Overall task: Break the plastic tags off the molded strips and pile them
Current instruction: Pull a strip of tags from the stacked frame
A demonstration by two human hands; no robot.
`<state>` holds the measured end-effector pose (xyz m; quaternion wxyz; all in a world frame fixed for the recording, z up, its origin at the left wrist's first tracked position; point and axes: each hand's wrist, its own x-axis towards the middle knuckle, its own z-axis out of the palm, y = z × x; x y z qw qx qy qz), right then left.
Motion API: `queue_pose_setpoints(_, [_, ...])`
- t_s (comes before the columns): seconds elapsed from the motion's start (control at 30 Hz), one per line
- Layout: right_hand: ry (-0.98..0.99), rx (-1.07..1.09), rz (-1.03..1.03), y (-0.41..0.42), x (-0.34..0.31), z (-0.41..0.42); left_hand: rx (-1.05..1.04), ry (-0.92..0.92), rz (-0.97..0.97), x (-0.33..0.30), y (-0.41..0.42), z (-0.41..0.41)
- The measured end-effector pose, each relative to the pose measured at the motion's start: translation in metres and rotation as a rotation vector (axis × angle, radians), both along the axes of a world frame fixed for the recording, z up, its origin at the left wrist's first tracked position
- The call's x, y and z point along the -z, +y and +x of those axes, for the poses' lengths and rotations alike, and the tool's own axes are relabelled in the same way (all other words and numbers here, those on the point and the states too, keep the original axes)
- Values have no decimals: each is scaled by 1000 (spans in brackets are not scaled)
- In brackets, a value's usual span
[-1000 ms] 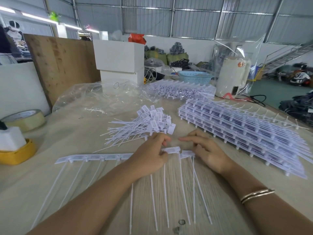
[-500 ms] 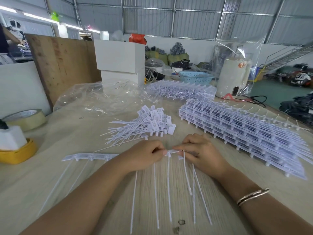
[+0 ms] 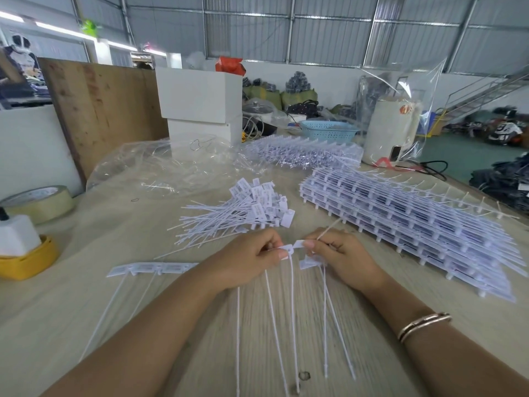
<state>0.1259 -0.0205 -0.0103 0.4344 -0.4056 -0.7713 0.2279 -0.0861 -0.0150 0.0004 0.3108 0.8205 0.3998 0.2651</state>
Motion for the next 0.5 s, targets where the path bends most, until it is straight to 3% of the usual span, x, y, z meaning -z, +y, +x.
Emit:
queue_pose_setpoints(0.2, [193, -9, -52, -2, -5, -1, 11, -58, 22, -7, -5, 9])
queue_pose_setpoints(0.33, [183, 6, -50, -4, -5, -2, 26, -47, 50, -8, -3, 10])
queue_pose_setpoints(0.5, [258, 274, -88, -2, -7, 27, 60, -3, 27, 0, -3, -1])
